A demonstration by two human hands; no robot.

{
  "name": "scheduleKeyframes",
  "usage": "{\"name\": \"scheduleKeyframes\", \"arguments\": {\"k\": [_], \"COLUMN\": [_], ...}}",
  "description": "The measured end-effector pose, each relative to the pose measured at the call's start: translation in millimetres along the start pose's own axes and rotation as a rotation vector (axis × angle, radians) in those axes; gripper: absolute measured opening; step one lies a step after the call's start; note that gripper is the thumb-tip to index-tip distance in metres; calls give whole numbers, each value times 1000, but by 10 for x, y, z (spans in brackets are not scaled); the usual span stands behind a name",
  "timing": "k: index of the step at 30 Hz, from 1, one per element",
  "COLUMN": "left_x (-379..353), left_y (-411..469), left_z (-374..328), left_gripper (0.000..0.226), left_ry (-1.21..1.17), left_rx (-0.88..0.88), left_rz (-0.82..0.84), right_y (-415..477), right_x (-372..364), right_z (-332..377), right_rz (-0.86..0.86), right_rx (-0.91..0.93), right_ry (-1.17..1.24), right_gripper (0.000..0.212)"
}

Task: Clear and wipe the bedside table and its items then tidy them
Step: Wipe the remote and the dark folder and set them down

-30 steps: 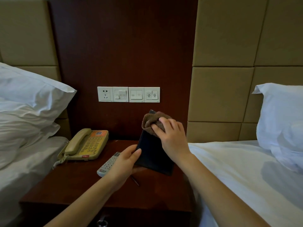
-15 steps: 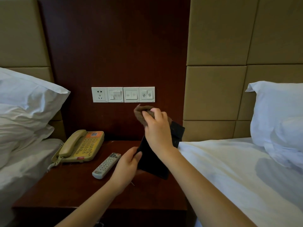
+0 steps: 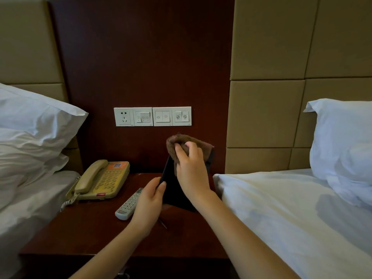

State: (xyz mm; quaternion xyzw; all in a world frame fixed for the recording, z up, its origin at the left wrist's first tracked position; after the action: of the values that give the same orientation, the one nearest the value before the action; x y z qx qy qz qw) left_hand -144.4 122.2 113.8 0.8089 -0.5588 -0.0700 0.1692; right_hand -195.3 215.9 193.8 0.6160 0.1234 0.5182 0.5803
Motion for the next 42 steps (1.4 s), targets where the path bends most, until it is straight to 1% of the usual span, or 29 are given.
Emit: {"name": "scheduleKeyframes", "arguments": {"k": [1,4,6,7,9,11,14,18,21,25,28,31,35,38,39,40,42], "left_x": [26,91,62,26,-33,-22,24,66,47,26,49,102,123,142,141,133,102], "left_y": [5,24,22,15,-4,-4,-18,-41,-27,-37,-41,-24,33,99,117,129,130], "left_z": [27,73,65,56,47,10,-1,31,26,35,24,-4,-86,-138,-133,-118,-66], "left_gripper": [21,21,21,21,21,21,22,23,23,23,23,23,26,27,25,23,21], "left_ry": [-29,-65,-59,-50,-47,-47,-80,-128,-132,-121,-141,-180,-239,-242,-234,-217,-192], "left_rx": [16,30,23,19,21,10,20,41,28,10,-3,-20,-28,-28,-28,-23,1], "left_rz": [-9,-37,-25,-3,33,25,-7,-27,-29,-50,-74,-112,-145,-134,-113,-88,-49], "right_y": [-57,-340,-384,-328,-161,-73,-114,-299,-368,-375,-437,-534,-607,-447,-367,-279,-130], "right_x": [-18,-117,-137,-111,-18,14,-5,15,7,39,41,79,-38,-44,-22,27,150], "right_z": [4,123,132,89,-10,-5,-28,-394,-573,-607,-610,-424,-49,83,25,-89,-380], "right_rz": [5,81,100,75,28,24,26,53,69,36,50,40,42,29,23,10,-24], "right_rx": [18,99,148,145,85,58,50,-42,-125,-239,-292,-219,8,167,173,142,35], "right_ry": [-12,-79,-125,-152,-178,-204,-198,-189,-136,-30,-7,-42,-94,-195,-224,-235,-231], "right_gripper": [31,39,32,29,34,38,36,37,40,39,38,38,43,35,36,37,41]}}
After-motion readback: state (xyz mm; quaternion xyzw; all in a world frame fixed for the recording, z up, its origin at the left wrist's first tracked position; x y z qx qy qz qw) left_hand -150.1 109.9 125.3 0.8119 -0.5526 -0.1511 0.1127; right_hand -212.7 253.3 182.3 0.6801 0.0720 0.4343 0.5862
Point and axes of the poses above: each hand's wrist, its own y-axis towards the middle knuckle, its own x-axis out of the back of the hand, z = x × y, the point moved 10 cm from there along y, towards the middle knuckle, and after that the axes turned 4 degrees about z, right-handed, at the moved point
